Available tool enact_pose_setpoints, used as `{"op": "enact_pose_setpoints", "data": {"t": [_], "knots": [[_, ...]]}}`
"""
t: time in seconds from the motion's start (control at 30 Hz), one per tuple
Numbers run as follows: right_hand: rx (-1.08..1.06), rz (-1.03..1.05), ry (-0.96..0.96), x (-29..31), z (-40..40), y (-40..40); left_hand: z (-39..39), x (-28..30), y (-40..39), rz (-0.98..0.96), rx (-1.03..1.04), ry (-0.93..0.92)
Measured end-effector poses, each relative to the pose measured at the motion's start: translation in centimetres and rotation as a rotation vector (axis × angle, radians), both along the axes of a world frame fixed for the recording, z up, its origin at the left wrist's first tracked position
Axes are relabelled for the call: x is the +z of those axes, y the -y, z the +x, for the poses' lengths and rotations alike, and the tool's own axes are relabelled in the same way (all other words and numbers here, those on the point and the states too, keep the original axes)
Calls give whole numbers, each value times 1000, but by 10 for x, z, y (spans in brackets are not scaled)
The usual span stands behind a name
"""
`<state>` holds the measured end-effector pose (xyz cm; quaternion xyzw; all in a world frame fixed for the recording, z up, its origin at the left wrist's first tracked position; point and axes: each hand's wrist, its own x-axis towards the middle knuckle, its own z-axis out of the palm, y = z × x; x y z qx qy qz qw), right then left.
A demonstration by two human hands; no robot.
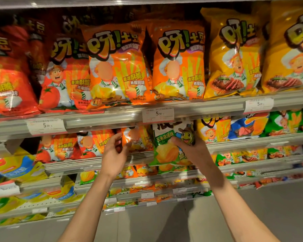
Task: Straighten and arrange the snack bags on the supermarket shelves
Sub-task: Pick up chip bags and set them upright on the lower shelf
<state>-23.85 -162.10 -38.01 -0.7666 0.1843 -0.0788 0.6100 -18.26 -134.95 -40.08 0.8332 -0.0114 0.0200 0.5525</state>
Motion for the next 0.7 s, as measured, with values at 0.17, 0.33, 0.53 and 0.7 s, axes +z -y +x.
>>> {"op": "enact_pose_setpoints", "data": {"t": [0.17,0.33,0.53,0.7], "knots": [[-22,-35,-28,8,-50,-15,-38,13,-6,-141,-60,14],[-161,37,-82,0,-115,-17,-78,7,-4,-206,-146,-24],[-293,143,-114,-9,-189,10,-115,-1,32,-221,-203,-84],[-396,175,-74,-5,-241,58,-144,4,90,-218,-321,-106]]}}
